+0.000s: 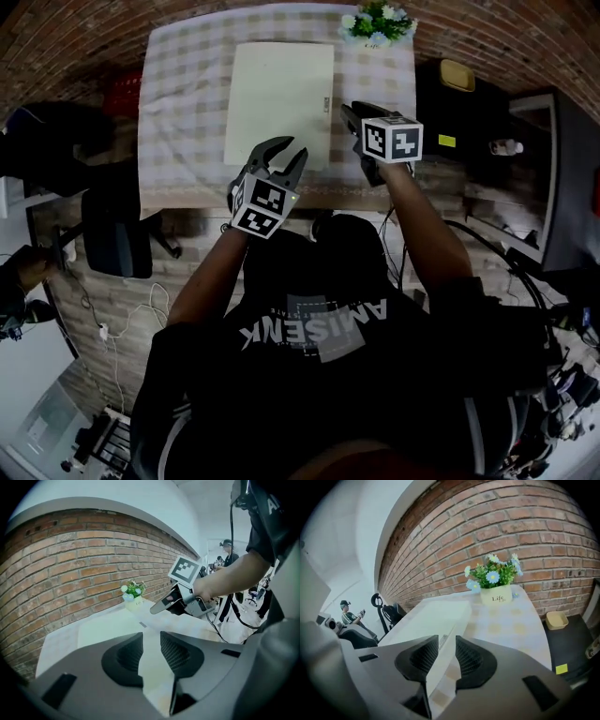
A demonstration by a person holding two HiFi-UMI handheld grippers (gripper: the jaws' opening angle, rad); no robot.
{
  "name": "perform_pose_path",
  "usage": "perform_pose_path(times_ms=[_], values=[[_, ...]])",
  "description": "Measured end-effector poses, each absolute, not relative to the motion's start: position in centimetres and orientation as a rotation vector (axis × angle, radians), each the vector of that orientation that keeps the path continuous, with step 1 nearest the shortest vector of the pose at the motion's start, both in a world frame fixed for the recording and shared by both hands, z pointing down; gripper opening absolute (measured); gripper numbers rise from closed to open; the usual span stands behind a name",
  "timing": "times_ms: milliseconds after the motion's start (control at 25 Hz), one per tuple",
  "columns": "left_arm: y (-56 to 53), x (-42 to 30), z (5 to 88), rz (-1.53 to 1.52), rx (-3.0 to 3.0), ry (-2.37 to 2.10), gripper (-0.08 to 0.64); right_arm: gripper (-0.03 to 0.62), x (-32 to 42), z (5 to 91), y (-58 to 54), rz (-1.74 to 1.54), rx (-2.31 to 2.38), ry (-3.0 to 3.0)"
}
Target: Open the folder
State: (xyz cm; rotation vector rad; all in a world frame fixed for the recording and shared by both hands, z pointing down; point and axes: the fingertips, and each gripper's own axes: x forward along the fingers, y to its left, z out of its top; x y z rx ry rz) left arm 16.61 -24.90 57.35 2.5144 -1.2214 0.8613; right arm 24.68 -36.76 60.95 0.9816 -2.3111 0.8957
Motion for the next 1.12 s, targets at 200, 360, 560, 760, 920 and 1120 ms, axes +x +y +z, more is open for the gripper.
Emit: perform_pose_path(times_ms=[200, 360, 560, 760, 920, 1120], values=[[-24.3, 17.3, 59.6, 0.976, 2.511, -1.206, 0.142, 0.143, 23.5, 63.8, -37.7, 0.963, 0.913, -2.292], [-23.6, 17.7, 61.0, 1.018, 2.495, -1.191, 0.156, 0.143, 22.4, 64.8, -38.3, 1.004, 0.864, -2.301], [-23.2, 18.1, 61.9, 1.052, 2.487, -1.167, 0.168, 0.141, 22.1, 66.0, -38.3, 1.074, 0.836, -2.278], [-22.7, 18.9, 62.6, 1.122, 2.521, -1.121, 0.18, 0.149, 22.3, 66.3, -38.4, 1.109, 0.814, -2.271], [-22.1, 19.6, 63.4, 1.275, 2.58, -1.051, 0.227, 0.152, 22.2, 66.4, -38.3, 1.11, 0.798, -2.27], [-21.7, 20.9, 64.6, 1.538, 2.673, -0.96, 0.255, 0.155, 22.3, 66.5, -38.4, 1.111, 0.8, -2.279]])
